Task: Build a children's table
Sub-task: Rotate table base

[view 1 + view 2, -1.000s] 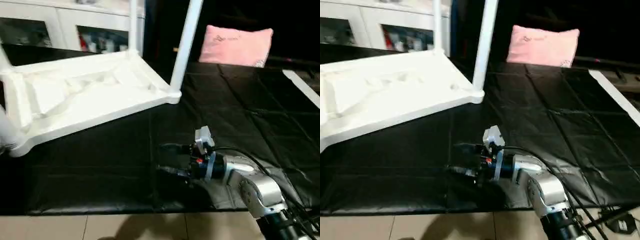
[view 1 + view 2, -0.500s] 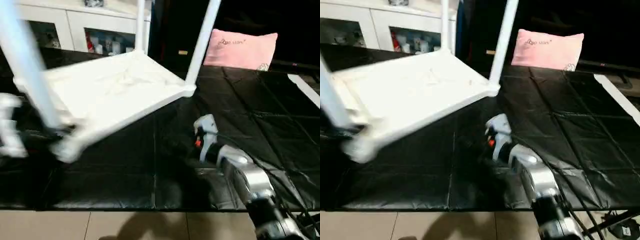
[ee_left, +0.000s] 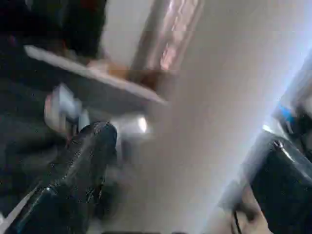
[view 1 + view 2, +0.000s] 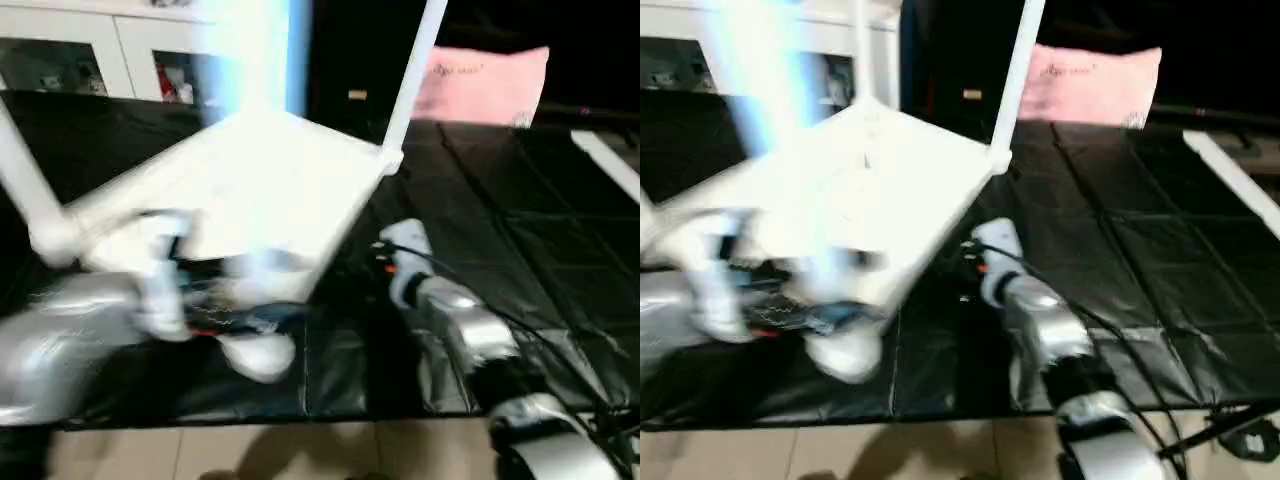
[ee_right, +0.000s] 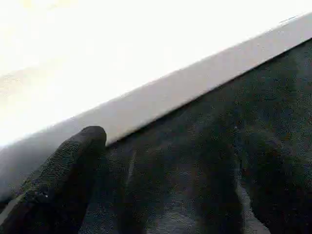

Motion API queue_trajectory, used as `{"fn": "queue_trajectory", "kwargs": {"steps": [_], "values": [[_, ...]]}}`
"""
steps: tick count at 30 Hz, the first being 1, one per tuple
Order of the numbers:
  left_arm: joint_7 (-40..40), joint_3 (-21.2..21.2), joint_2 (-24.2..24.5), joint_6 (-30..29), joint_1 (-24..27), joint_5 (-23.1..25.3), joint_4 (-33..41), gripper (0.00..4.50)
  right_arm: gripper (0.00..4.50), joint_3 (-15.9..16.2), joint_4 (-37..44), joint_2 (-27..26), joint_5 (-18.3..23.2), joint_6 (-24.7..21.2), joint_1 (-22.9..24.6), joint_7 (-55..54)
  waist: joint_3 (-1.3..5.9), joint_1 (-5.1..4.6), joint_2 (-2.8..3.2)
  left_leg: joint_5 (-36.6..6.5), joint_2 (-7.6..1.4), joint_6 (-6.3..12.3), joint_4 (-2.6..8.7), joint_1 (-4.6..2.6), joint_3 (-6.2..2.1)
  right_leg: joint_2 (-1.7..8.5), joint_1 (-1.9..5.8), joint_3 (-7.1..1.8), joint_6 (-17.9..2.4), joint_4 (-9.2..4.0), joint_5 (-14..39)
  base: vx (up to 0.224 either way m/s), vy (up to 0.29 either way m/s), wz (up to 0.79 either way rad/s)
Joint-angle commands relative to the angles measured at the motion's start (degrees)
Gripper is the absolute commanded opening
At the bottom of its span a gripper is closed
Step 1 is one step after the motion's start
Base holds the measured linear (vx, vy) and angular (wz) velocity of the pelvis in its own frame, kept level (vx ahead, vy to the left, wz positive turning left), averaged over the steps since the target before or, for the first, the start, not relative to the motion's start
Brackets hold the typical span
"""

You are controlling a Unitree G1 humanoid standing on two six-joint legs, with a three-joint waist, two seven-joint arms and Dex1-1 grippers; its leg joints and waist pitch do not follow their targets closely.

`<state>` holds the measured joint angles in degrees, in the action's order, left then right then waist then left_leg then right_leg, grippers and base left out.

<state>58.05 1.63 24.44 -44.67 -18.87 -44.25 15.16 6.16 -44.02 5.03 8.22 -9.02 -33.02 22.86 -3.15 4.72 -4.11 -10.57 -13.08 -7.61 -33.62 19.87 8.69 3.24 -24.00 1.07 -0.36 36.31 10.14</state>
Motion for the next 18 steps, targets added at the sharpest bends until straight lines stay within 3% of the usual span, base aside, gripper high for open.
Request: {"fn": "queue_trajectory", "kwargs": {"steps": [1, 2, 4, 9, 11, 12, 14, 16, 18], "values": [[-2.18, -1.47, -0.48, 0.2, -0.89, 1.38, -1.1, 4.47, 4.5, -0.15, -1.17, -0.17, -0.51, 1.21, -1.28, -0.17, 3.72, -0.38, 1.66, -12.21, 1.24, -3.05, 3.75, 0.38, 1.46, 1.96, 3.44, -1.27, -9.35, -3.84, 9.34, 0.0, 0.0, 0.0], [-3.73, -3.9, -2.85, 0.03, -2.36, 2.44, -2.0, 4.47, 4.5, -0.25, -3.53, -1.44, -0.42, 2.27, -2.56, 0.12, 3.66, -0.85, 1.5, -12.6, 1.23, -3.11, 3.81, 0.58, 1.42, 1.9, 3.46, -1.22, -8.7, -3.92, 10.34, 0.0, 0.0, 0.0], [-4.12, -6.9, -5.18, 0.34, -3.55, 3.01, -2.39, 4.47, 4.5, 0.06, -4.63, -2.63, -0.5, 3.2, -3.35, 0.66, 3.67, -1.26, 1.98, -13.43, 1.13, -2.99, 3.72, 0.4, 1.32, 1.99, 3.22, -1.18, -8.93, -4.03, 11.11, 0.0, 0.0, 0.0], [-5.81, -11.09, -10.59, 1.21, -6.26, 3.51, -3.69, 4.47, 4.5, -0.91, -7.22, -5.56, -0.07, 5.38, -5.1, 1.44, 3.9, -2.1, 1.93, -12.09, 1.23, -2.23, 3.49, 0.63, 1.34, 1.88, 3.5, -1.08, -10.03, -3.87, 8.13, 0.0, 0.0, 0.0], [-6.48, -11.32, -12.17, 2.23, -7.25, 4.71, -5.09, 4.47, 4.5, -0.91, -8.26, -6.22, -0.15, 6.23, -5.57, 1.13, 3.94, -2.38, 1.82, -11.2, 1.33, -1.84, 3.41, 0.84, 1.36, 1.88, 3.69, -1.06, -10.59, -3.81, 6.96, 0.0, 0.0, 0.0], [-6.95, -11.2, -12.97, 2.94, -7.8, 5.29, -6.02, 4.47, 4.5, -0.96, -8.6, -6.61, -0.04, 6.52, -5.71, 1.23, 4.01, -2.53, 2.25, -10.63, 1.36, -1.72, 3.39, 0.9, 1.24, 1.94, 3.84, -1.02, -10.82, -3.65, 6.15, 0.0, 0.0, 0.0], [-8.46, -10.45, -14.49, 4.86, -9.27, 6.61, -8.57, 4.47, 4.5, -1.3, -9.61, -7.48, 0.41, 7.5, -6.16, 1.71, 3.98, -2.84, 1.87, -11.14, 1.37, -1.05, 3.29, 0.85, 1.36, 1.87, 3.81, -1.03, -11.14, -3.93, 6.54, 0.0, 0.0, 0.0], [-9.31, -10.02, -15.04, 5.98, -10.07, 7.43, -9.9, 4.47, 4.5, -1.51, -10.04, -7.92, 0.64, 7.79, -6.37, 1.86, 3.94, -3.04, 1.93, -11.43, 1.3, -0.77, 3.32, 0.81, 1.36, 1.89, 3.71, -1.04, -11.28, -3.97, 7.25, 0.0, 0.0, 0.0], [-11.44, -8.85, -14.79, 10.47, -12.47, 11.26, -14.36, 4.47, 4.5, -1.96, -12.11, -8.62, -0.64, 9.17, -7.11, 1.02, 3.91, -3.23, 1.9, -11.93, 1.25, -0.5, 3.33, 0.82, 1.3, 1.95, 3.76, -1.01, -11.4, -4.05, 8.09, 0.0, 0.0, 0.0]]}}
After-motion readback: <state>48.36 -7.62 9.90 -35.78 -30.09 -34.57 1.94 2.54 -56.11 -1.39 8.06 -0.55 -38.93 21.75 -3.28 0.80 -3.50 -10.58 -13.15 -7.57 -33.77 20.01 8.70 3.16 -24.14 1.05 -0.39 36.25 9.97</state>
